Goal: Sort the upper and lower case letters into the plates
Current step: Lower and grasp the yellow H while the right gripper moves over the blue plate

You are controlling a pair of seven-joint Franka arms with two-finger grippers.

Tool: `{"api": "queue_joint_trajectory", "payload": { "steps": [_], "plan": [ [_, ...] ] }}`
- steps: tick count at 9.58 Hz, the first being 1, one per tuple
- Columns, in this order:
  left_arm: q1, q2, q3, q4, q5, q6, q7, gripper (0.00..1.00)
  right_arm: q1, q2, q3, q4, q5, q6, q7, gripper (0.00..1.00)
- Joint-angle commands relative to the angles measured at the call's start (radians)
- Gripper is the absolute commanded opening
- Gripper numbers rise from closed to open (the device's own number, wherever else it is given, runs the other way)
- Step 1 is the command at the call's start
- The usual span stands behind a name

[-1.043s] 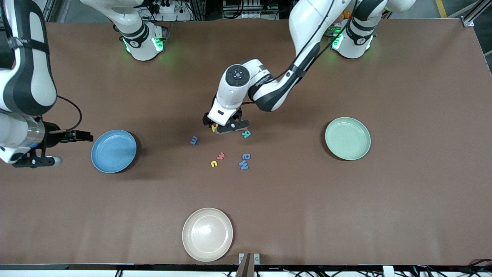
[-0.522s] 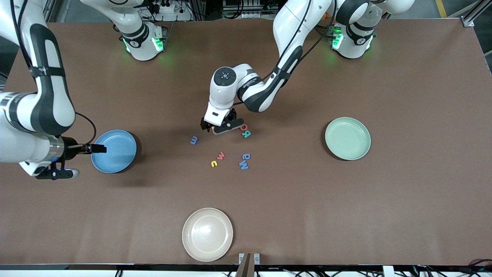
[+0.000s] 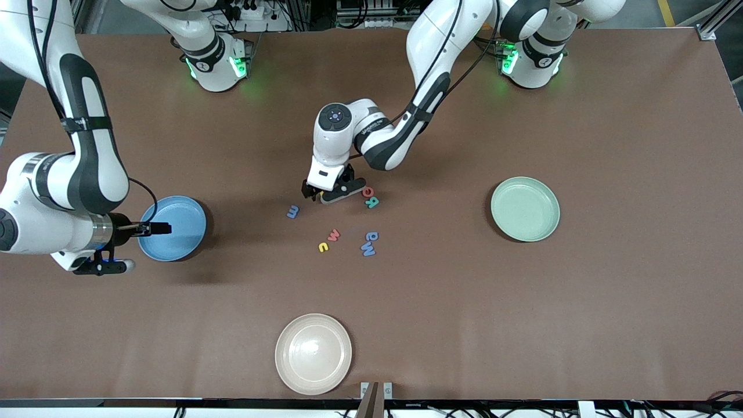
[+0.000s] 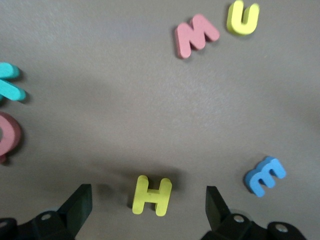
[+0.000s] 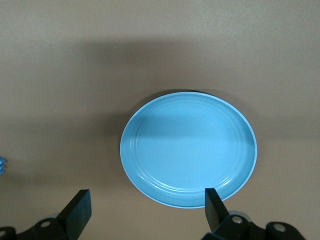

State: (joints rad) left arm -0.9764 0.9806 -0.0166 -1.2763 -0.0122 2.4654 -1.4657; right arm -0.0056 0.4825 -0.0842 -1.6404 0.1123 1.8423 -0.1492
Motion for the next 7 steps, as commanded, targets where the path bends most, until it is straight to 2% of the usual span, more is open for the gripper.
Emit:
{"api": "queue_joint_trajectory", "payload": {
  "steps": [1, 2, 3, 4, 6, 7],
  "plan": [
    [-0.030, 0.056, 0.035, 0.060, 0.023, 0.007, -0.024, 1.00, -0.002, 0.002, 0.000, -0.013, 0.023, 0.023, -0.016, 1.00],
    [-0.030, 0.056, 0.035, 0.060, 0.023, 0.007, -0.025, 1.00, -0.002, 0.002, 0.000, -0.016, 0.021, 0.026, -0.016, 1.00],
    [-0.030, 0.056, 0.033, 0.058, 0.021, 0.006, -0.025, 0.93, -0.002, 0.002, 0.000, -0.018, 0.021, 0.026, -0.016, 1.00],
    [-0.030, 0.056, 0.033, 0.060, 0.021, 0.006, -0.025, 0.90, -0.002, 0.002, 0.000, -0.018, 0.021, 0.028, -0.016, 1.00],
    [-0.030, 0.056, 0.030, 0.060, 0.021, 0.006, -0.025, 0.68, -0.002, 0.002, 0.000, -0.019, 0.021, 0.031, -0.018, 1.00],
    [-0.030, 0.056, 0.030, 0.060, 0.021, 0.006, -0.025, 0.63, -0.002, 0.002, 0.000, -0.019, 0.021, 0.032, -0.018, 1.00]
  ]
}}
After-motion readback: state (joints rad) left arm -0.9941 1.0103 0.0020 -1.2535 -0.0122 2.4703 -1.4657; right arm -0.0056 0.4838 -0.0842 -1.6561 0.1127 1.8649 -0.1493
